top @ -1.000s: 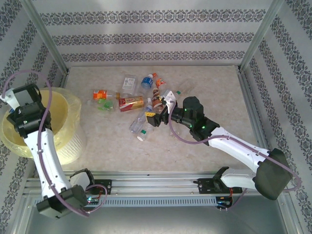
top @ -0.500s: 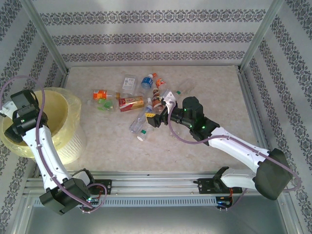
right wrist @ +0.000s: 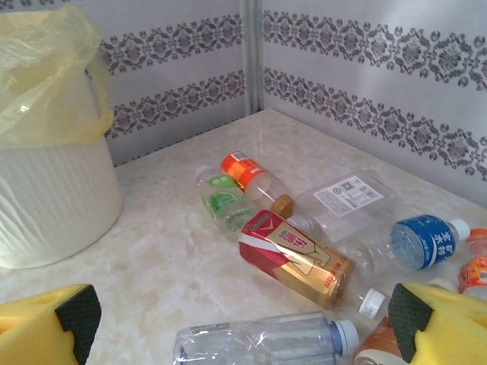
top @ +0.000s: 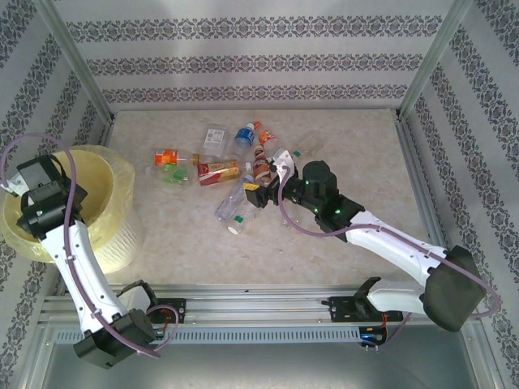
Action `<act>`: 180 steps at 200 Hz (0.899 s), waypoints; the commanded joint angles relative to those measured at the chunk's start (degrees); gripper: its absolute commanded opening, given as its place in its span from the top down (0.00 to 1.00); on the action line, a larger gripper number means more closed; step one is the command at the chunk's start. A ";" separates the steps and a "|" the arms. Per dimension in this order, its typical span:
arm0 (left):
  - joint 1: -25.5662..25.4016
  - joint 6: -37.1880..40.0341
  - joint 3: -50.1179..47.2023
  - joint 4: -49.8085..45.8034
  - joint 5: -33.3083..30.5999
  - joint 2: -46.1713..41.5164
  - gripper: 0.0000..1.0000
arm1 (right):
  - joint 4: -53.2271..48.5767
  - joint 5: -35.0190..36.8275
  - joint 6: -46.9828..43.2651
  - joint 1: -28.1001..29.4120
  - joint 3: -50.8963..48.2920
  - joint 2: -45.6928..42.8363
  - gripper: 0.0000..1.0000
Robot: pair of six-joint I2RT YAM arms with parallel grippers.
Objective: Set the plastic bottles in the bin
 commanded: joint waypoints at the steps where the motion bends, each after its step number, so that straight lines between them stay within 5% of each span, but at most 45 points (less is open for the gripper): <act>1: -2.81 -1.62 3.33 -2.43 4.48 -0.70 0.04 | 1.36 3.01 3.05 0.55 -0.88 0.91 0.02; 54: -11.69 -4.05 8.91 -3.08 3.93 0.07 0.00 | 1.77 13.76 10.24 0.50 -3.69 0.27 0.02; 138: -47.80 -4.96 15.12 5.44 -0.08 12.67 0.00 | -5.80 27.52 28.37 0.53 -3.35 2.41 0.02; 180: -56.50 -3.83 15.94 11.06 3.67 21.31 0.00 | -8.46 31.09 31.77 -0.80 -4.65 0.68 0.02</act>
